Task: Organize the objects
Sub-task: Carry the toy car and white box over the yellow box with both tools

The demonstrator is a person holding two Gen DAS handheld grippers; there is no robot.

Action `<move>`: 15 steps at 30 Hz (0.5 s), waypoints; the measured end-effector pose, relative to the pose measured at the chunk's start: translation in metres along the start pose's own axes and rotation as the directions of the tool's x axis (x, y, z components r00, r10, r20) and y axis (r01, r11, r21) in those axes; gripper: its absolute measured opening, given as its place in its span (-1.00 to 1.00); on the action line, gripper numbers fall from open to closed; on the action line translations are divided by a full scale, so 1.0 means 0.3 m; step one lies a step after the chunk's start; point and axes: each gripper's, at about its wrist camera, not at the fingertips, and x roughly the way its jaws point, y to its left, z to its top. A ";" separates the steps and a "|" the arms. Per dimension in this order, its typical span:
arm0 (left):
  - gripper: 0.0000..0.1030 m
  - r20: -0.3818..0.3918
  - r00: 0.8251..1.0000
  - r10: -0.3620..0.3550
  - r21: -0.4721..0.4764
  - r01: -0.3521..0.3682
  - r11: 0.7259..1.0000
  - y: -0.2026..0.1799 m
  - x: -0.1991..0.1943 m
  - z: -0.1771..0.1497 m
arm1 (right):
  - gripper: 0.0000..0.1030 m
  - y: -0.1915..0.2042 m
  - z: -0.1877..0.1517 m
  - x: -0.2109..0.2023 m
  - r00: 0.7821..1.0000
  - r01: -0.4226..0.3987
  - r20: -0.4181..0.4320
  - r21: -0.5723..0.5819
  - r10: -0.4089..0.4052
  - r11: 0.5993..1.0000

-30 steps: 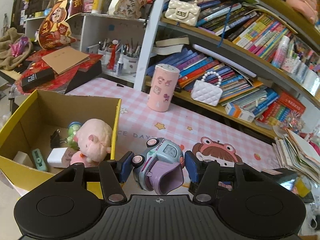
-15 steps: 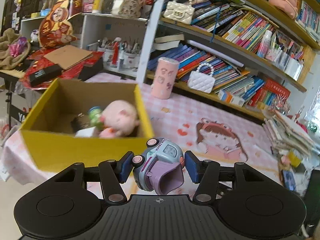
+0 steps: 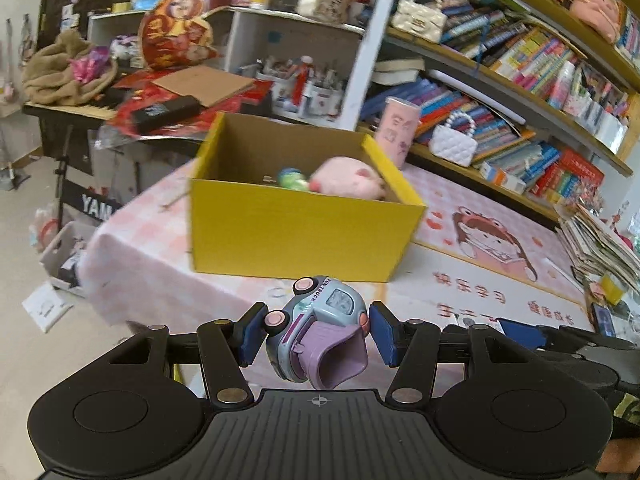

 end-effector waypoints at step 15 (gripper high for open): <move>0.05 0.023 1.000 0.006 -0.031 -0.005 1.000 0.168 -0.090 -0.021 | 0.10 0.225 -0.019 -0.027 0.999 -0.040 0.001 -0.038 0.040 0.998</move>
